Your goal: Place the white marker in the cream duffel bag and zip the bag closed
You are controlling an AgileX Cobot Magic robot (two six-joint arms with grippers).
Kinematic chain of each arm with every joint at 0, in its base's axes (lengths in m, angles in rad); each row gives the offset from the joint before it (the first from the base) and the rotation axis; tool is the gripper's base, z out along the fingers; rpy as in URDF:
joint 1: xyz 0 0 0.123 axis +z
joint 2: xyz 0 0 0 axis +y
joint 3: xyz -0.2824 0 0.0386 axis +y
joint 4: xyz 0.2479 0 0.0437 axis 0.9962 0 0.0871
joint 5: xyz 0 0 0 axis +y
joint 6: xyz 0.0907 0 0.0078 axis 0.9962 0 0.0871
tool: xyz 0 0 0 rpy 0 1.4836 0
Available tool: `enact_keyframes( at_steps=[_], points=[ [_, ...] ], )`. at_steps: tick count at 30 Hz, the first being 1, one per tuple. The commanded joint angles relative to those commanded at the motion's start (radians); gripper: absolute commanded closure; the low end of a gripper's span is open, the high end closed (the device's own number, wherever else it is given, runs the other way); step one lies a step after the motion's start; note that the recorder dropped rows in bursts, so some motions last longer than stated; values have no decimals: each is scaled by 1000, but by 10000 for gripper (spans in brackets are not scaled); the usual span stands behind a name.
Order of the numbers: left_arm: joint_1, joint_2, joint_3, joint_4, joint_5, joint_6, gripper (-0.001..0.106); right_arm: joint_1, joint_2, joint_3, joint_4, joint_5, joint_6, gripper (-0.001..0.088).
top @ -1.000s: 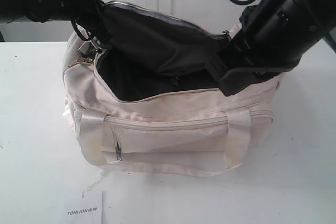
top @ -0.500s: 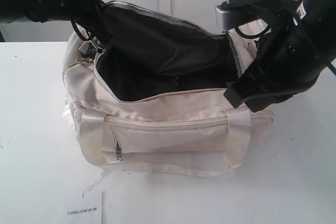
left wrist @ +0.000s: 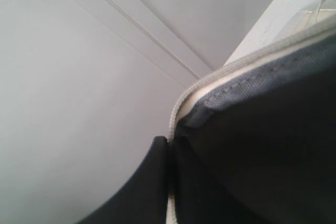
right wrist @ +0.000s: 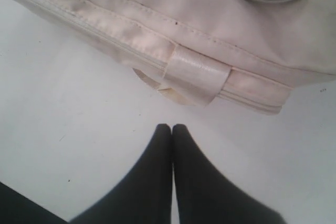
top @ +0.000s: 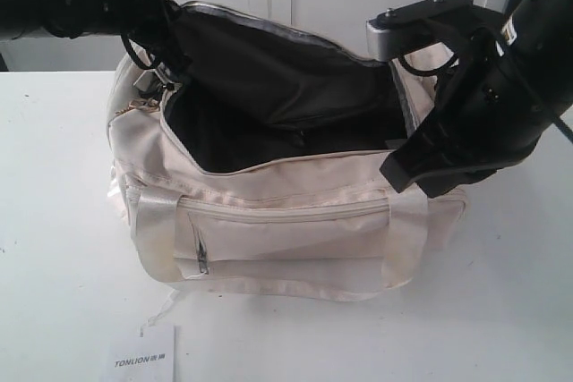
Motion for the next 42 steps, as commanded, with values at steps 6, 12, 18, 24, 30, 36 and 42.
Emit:
enact_keyframes(
  at_steps=[6,12,18,24,30,36,42],
  points=[
    [0,0,0,0,0,-7,1053,0,0,0,0,-7,0,868],
    [0,-6,0,0,111,-164,1053,0,0,0,0,-9,0,868],
    [0,-74,0,-4,313,-272,1053,0,0,0,8,-25,0,868],
    [0,-145,0,-185,511,-283,1053,0,0,0,8,-43,0,868],
    [0,-161,0,-366,631,-279,1053,0,0,0,8,-43,0,868],
    [0,-163,0,-476,816,-250,1053,0,0,0,8,-45,0,868],
    [0,-163,0,-474,954,-235,1053,0,0,0,8,-45,0,868]
  ],
)
